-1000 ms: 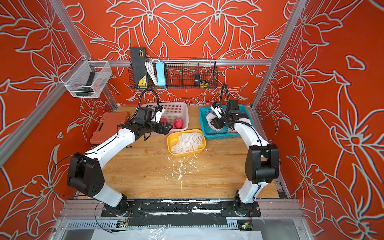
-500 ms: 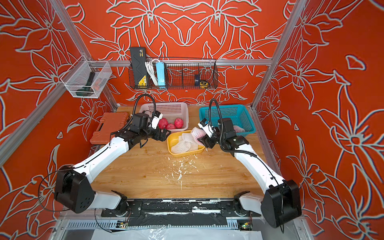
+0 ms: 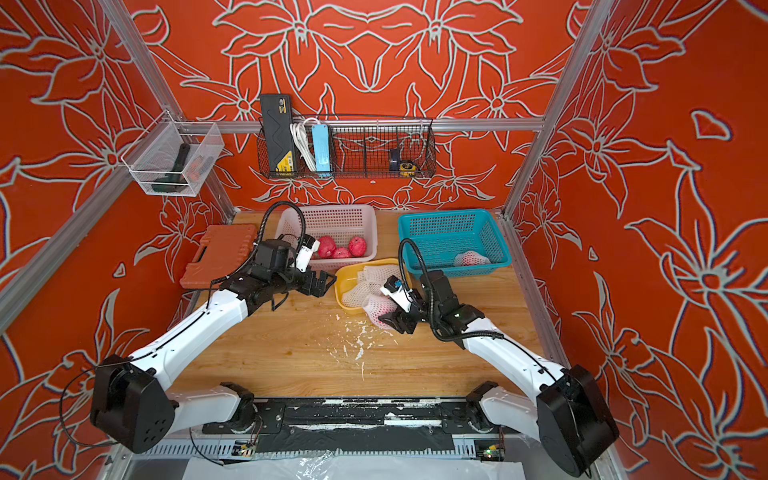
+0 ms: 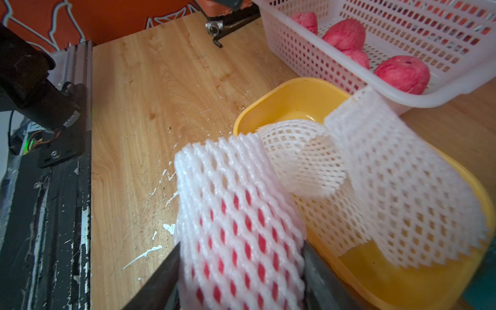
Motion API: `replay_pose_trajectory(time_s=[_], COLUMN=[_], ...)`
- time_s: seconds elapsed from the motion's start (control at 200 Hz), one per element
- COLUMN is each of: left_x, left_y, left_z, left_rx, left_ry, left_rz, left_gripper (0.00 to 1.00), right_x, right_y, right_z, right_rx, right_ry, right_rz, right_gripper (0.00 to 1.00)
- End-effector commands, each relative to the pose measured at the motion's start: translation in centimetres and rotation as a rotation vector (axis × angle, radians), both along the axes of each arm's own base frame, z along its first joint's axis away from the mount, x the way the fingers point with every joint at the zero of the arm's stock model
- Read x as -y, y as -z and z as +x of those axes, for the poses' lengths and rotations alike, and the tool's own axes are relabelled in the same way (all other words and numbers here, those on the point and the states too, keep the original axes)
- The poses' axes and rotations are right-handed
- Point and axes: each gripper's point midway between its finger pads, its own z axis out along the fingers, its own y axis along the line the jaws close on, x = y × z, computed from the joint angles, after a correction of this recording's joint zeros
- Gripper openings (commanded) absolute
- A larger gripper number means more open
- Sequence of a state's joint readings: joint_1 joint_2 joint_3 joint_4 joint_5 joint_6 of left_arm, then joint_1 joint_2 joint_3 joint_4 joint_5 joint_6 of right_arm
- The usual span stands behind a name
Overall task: Remove foam nets from apples
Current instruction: Place the apple at the center of the board.
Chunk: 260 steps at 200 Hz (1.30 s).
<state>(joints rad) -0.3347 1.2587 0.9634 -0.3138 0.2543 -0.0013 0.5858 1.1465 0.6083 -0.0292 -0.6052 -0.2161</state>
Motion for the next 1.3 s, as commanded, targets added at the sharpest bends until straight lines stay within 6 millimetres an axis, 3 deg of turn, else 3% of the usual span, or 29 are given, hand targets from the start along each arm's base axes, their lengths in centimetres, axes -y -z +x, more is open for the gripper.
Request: replay_pose_trajectory(time_s=[0.0, 0.545, 0.851, 1.296], left_x=[0.3, -0.1, 0.3, 1.4], left_y=[0.2, 1.8, 2.9, 3.8], left_z=[-1.1, -2.9, -3.2, -3.7], left_rx=[-0.022, -0.075, -0.105, -0.124], left_ry=[0.016, 0.018, 0.021, 0.054], left_rz=[-0.019, -0.016, -0.007, 0.016], left_gripper=[0.98, 0.98, 0.98, 0.98], right_x=[-1.4, -3.6, -2.6, -0.7], right_y=[-0.4, 3.3, 6.0, 7.3], right_z=[-0.1, -0.8, -1.1, -0.6], right_rx=[0.047, 0.036, 0.026, 0.06], right_ry=[-0.036, -0.109, -0.083, 0.013], right_rz=[0.053, 0.098, 0.046, -0.01], right_gripper=[0.61, 0.62, 0.65, 0.78])
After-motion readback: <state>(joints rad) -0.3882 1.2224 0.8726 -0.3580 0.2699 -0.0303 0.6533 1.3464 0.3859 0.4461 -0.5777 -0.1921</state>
